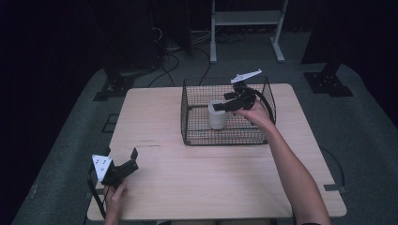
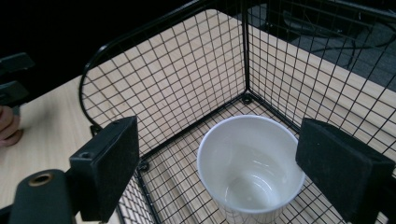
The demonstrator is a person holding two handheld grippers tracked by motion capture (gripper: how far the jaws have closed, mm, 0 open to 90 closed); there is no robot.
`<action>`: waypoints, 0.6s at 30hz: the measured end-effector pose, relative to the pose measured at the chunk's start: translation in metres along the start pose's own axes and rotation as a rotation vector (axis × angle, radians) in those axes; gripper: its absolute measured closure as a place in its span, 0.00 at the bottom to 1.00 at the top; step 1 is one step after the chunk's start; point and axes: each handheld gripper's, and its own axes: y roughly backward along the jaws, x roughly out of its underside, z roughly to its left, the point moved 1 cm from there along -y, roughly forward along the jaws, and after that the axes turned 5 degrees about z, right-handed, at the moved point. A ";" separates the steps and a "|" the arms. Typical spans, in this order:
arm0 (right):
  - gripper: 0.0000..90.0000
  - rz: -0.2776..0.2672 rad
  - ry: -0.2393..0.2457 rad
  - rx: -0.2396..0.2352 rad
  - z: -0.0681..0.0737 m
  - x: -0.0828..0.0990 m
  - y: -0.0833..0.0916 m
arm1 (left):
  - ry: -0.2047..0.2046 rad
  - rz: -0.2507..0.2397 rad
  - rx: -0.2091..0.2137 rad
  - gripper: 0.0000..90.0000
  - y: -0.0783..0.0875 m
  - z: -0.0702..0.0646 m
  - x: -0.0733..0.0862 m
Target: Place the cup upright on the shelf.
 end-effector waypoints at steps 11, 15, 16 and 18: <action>0.14 -0.017 -0.005 -0.009 0.008 0.012 0.018 | -0.001 -0.001 0.003 0.00 0.000 0.000 0.000; 0.14 -0.027 -0.005 -0.018 0.012 0.017 0.022 | -0.003 -0.002 0.003 0.00 0.000 0.000 0.000; 0.14 -0.027 -0.004 -0.019 0.012 0.019 0.023 | -0.003 -0.002 0.002 0.00 0.000 0.000 0.000; 0.14 -0.020 -0.004 -0.025 0.014 0.020 0.025 | -0.002 -0.001 0.002 0.00 0.000 0.000 0.000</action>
